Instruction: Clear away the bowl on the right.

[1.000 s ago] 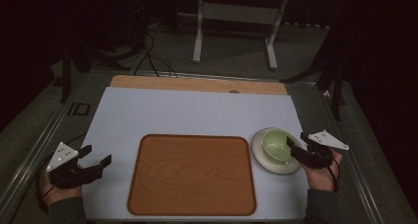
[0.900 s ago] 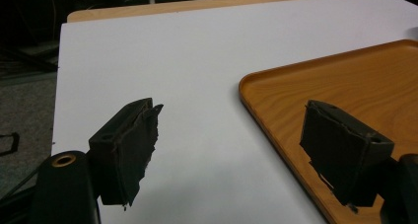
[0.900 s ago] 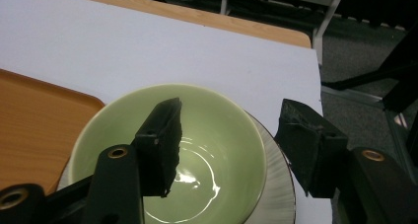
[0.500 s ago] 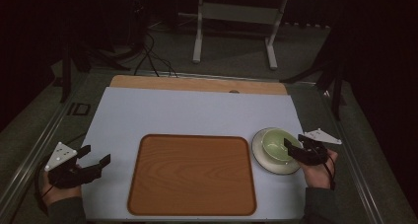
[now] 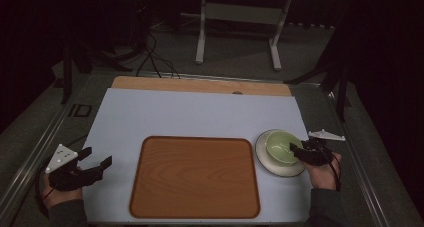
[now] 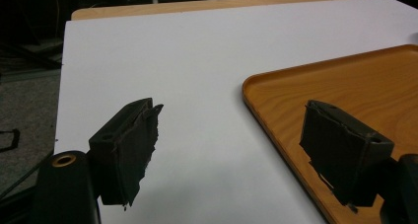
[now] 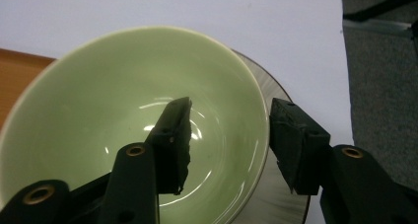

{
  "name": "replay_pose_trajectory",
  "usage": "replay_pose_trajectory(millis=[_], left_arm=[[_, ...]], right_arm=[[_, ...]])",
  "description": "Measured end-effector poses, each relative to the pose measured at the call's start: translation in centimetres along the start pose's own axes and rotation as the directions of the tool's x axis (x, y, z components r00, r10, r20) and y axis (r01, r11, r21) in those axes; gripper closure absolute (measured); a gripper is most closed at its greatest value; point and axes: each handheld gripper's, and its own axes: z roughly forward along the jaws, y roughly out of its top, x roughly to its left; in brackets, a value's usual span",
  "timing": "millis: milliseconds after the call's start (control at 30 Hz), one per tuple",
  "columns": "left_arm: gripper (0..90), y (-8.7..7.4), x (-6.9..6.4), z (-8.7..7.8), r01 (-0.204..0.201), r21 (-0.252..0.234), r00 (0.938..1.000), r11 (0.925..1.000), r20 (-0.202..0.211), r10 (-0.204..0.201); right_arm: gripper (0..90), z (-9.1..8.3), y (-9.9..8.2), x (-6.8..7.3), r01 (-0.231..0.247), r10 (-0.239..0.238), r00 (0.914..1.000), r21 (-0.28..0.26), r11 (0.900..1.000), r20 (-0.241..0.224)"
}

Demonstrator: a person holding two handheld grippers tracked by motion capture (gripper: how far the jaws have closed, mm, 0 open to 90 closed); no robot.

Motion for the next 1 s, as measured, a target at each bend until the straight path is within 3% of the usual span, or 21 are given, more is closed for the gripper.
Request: replay_pose_trajectory(millis=[67, 100, 367, 433, 533, 700, 1000], left_arm=[[21.4, 0.0, 0.0, 0.0, 0.001, -0.001, 1.0, 1.0, 0.0, -0.001], [21.5, 0.0, 0.0, 0.0, 0.001, -0.002, 1.0, 1.0, 0.0, -0.001], [21.5, 0.0, 0.1, 0.0, 0.004, 0.0, 1.0, 1.0, -0.002, -0.004], [21.5, 0.0, 0.1, 0.0, 0.006, 0.0, 1.0, 1.0, -0.005, -0.006], [21.6, 0.0, 0.1, 0.0, 0.008, -0.001, 0.9999, 1.0, -0.008, -0.008], [21.6, 0.0, 0.1, -0.1, 0.007, 0.001, 0.9999, 1.0, -0.01, -0.007], [21.9, 0.0, 0.2, -0.1, 0.019, 0.0, 0.9996, 0.9998, -0.02, -0.019]], right_arm=[[51.3, 0.0, 0.0, 0.0, 0.0, 0.0, 1.0, 0.0, 1.0, 0.0], [54.7, 0.5, 0.0, -0.1, -0.01, 0.01, 0.9999, 0.037, 0.9993, -0.011], [63.0, 1.3, 0.0, -0.6, -0.054, 0.058, 0.9977, 0.108, 0.9927, -0.035], [65.4, 1.6, -0.1, -0.8, -0.086, 0.094, 0.9942, 0.138, 0.9868, -0.053], [67.0, 2.0, -0.3, -0.8, -0.088, 0.1, 0.9933, 0.177, 0.9803, -0.058], [68.6, 2.1, -0.4, -0.9, -0.123, 0.141, 0.9871, 0.206, 0.9708, -0.075], [82.7, 2.1, -0.3, -0.6, -0.198, 0.218, 0.9734, 0.224, 0.9543, -0.07]])
